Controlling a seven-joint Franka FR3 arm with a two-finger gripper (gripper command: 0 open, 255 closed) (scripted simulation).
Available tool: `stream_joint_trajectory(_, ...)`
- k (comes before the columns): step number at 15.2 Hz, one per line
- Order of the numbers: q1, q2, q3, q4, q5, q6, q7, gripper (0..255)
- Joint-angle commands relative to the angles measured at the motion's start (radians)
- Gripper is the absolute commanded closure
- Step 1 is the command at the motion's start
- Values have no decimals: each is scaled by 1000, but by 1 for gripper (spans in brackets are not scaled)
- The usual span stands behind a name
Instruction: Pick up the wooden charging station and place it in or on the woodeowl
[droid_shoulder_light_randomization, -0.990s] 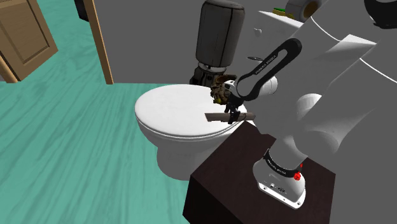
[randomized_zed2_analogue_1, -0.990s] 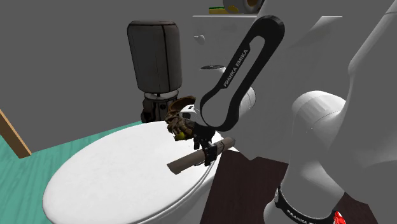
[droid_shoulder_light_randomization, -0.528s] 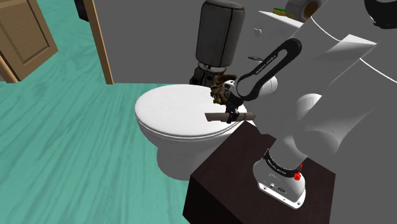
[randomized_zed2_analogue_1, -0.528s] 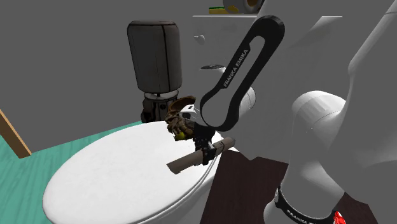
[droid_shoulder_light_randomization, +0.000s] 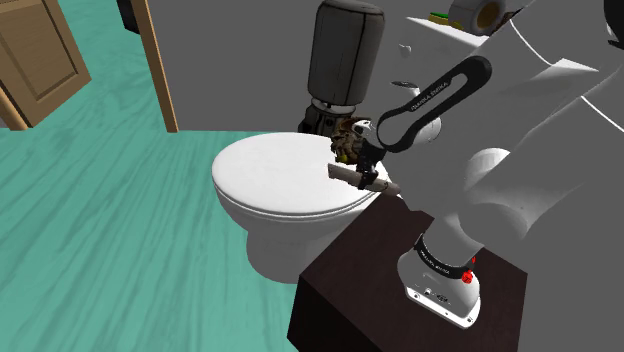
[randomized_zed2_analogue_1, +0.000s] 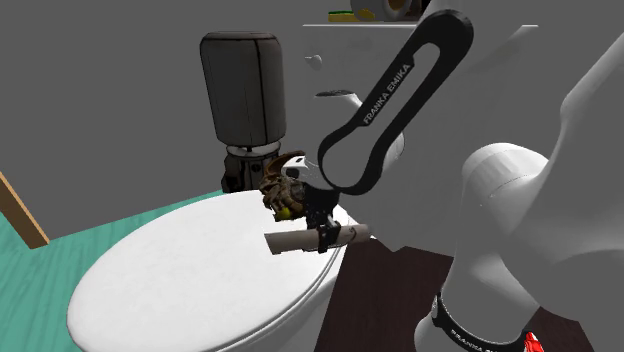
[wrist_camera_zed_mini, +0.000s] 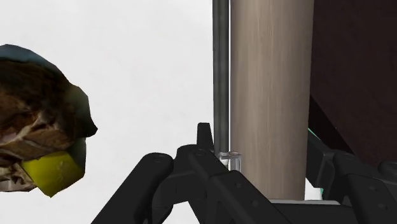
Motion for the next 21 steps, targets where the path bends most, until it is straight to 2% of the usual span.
stream_joint_trajectory(1, -24, -43, 20, 4, -21, -48, 16, 255)
stream_joint_trajectory(9, -77, -202, 84, 31, -50, -232, 55, 255)
stream_joint_trajectory(21, -98, -371, 154, 107, -33, -476, 78, 255)
